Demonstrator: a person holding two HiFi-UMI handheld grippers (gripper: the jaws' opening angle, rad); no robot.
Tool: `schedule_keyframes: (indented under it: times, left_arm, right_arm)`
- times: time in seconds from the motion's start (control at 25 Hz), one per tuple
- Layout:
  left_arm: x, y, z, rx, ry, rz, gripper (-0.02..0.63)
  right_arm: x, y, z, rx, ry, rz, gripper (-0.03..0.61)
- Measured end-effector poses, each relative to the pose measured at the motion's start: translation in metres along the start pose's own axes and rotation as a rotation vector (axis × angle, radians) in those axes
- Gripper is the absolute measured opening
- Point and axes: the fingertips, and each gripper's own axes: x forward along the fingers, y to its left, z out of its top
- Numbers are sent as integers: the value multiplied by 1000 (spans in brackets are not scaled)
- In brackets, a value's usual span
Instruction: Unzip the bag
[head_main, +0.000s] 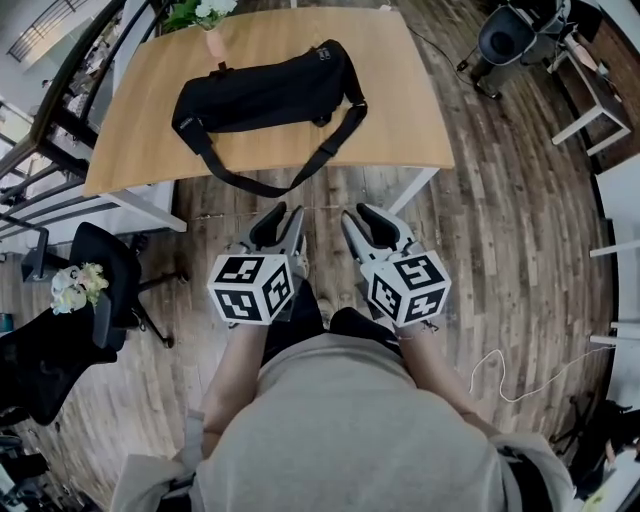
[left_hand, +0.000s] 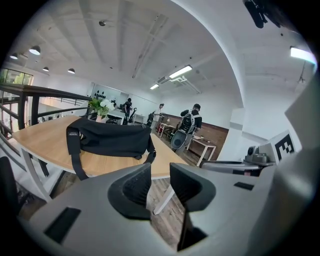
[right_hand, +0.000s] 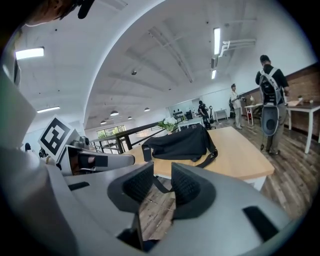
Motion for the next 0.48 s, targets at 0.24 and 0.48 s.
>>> schedule_keyframes:
  times: [0.24,0.48]
  left_arm:
    - [33,17,13,5,17,-21,112]
    - [73,37,34,-3,15,-52,112]
  right_arm:
    - [31,-7,7,-4,20,1,103]
    - [73,-30,20,7,27,-17,103]
